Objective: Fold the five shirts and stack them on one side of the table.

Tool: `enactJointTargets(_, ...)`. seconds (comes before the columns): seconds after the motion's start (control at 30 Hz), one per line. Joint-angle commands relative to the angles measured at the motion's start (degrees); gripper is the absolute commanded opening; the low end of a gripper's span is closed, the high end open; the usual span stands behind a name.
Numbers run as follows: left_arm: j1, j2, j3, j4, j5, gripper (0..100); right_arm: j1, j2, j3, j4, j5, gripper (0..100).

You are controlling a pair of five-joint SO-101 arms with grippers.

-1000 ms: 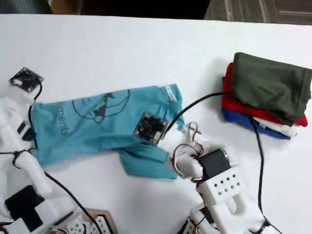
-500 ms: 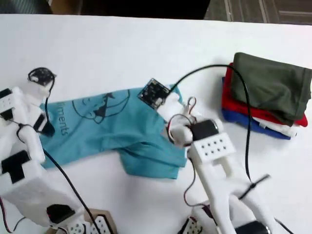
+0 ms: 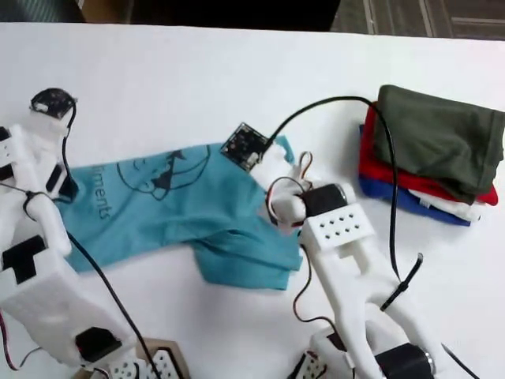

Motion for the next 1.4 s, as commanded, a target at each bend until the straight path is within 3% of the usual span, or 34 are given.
enactJointTargets(0.0,0.4,3.1,-4.1,-2.5,4.5,22,0.2,0.2,-2.7,-0.7,-0.5,19.5)
enactJointTargets(0.27,0.9,10.2,-14.5,1.3,12.1,22,0.2,0.3,-2.5,-0.6,-0.5,19.5)
enactJointTargets(0.6,6.0,10.4,-20.2,6.2,12.1,22,0.3,0.3,-2.5,-0.7,-0.5,19.5)
enactJointTargets(1.37,2.2,17.1,-21.1,4.4,12.1,22,0.6,0.3,-2.4,-0.6,-0.5,19.5)
